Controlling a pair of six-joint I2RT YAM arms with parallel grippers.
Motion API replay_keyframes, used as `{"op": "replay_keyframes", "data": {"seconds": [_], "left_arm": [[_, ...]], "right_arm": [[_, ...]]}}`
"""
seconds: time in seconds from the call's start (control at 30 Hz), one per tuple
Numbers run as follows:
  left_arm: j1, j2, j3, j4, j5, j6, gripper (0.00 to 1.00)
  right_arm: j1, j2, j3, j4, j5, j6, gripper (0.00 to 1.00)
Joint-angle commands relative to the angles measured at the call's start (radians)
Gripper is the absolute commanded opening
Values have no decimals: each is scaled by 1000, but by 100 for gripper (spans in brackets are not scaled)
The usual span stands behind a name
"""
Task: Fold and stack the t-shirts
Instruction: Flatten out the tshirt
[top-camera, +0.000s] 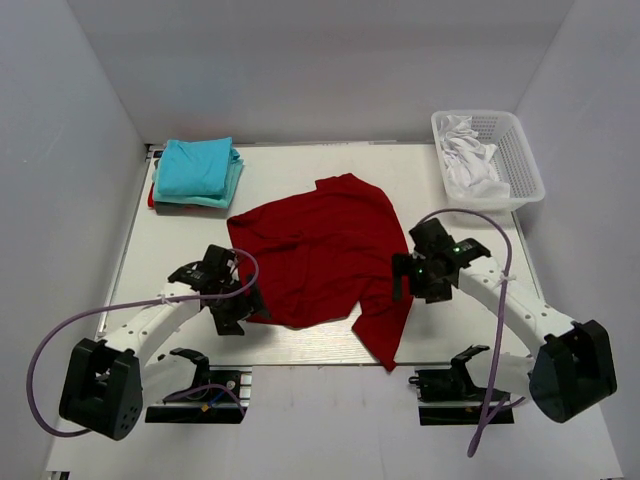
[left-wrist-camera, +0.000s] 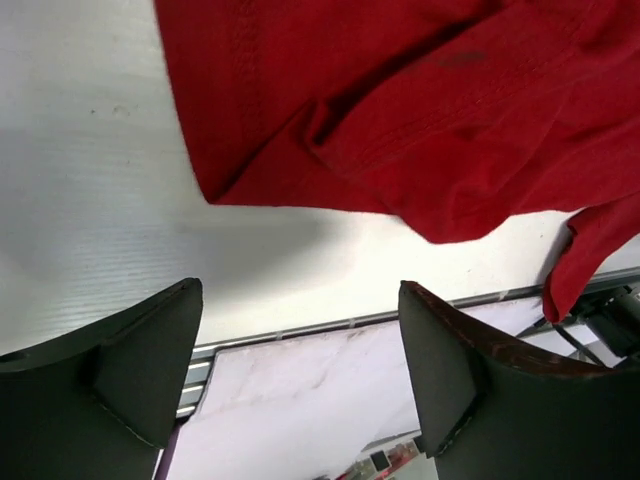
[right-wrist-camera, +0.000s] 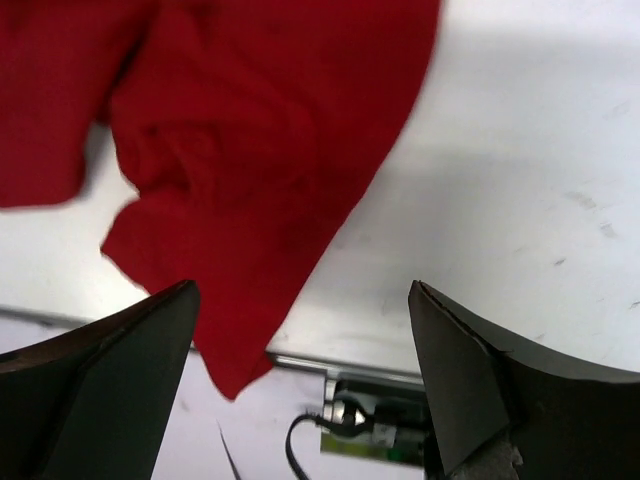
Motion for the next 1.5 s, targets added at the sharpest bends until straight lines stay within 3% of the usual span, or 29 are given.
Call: {"op": "replay_keyframes", "data": {"seconds": [0.0,0.23,0.43,0.57,0.6,0.67,0.7,0.9,1.07,1.27,1.4,1.47], "left_arm": [[-23,-5,13,51,-24,-32,88],[-46,101,22,103,-131,-43,80],[-46,156,47,135,-158,-43,57],[-46,156,22,194,-158,-43,33],[-46,156,13,224,-158,-43,20],[-46,187,13,238,-179,-43,3],[-46,196,13,249,-190,-43,0],[-27,242,80,191,-305,-64,0],[-17,329,157,-10,-423,-92,0],[-17,359,113,-140,-223,-103,0],[-37,242,29,-159,-23,-103,0],[-37,163,28,-265,-58,-132,0]], "right_arm": [[94,3,-4,-39,-49,54,90],[259,53,-21,-22,-80,111,90],[359,84,-61,9,-71,149,90],[382,83,-89,56,-27,155,90],[381,86,-93,104,-27,146,90],[384,101,-93,119,-27,142,90],[382,110,-99,160,-27,146,90],[372,147,-61,227,148,174,90],[369,175,37,202,268,175,90],[352,233,106,268,300,162,90],[336,296,155,273,352,158,90],[323,314,184,270,391,152,90]]}}
